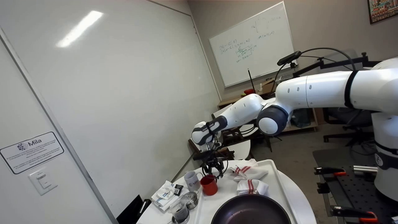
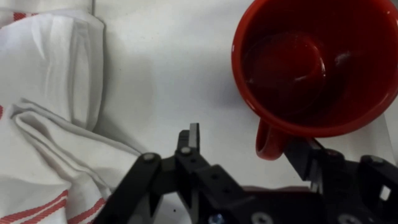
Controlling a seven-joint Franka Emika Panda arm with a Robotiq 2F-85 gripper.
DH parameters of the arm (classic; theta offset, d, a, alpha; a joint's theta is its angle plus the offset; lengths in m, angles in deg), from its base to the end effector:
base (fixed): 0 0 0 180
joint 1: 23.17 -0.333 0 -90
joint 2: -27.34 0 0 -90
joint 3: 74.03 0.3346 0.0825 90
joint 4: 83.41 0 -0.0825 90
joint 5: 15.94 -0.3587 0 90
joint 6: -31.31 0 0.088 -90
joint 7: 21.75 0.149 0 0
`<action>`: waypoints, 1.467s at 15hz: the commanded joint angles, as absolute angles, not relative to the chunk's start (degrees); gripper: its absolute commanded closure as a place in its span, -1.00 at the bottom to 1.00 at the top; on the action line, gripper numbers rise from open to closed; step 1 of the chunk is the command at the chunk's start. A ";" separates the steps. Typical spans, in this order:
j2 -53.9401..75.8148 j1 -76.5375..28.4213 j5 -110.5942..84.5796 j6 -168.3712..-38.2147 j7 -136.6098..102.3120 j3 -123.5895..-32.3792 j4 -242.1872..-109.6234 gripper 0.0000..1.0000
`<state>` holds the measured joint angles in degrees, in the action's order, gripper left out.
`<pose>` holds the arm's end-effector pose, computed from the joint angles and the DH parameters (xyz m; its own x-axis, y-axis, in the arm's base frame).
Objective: Move the red cup to the left
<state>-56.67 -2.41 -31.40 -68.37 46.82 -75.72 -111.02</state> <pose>0.7218 -0.2467 0.0700 -0.0818 -0.9561 -0.2814 -0.9919 0.0506 0.1163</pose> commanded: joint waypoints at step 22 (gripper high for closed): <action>-56.82 -5.12 -20.34 -63.60 35.45 -79.51 -106.96 0.93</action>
<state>-56.45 -4.50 -22.84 -66.20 39.34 -78.15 -109.29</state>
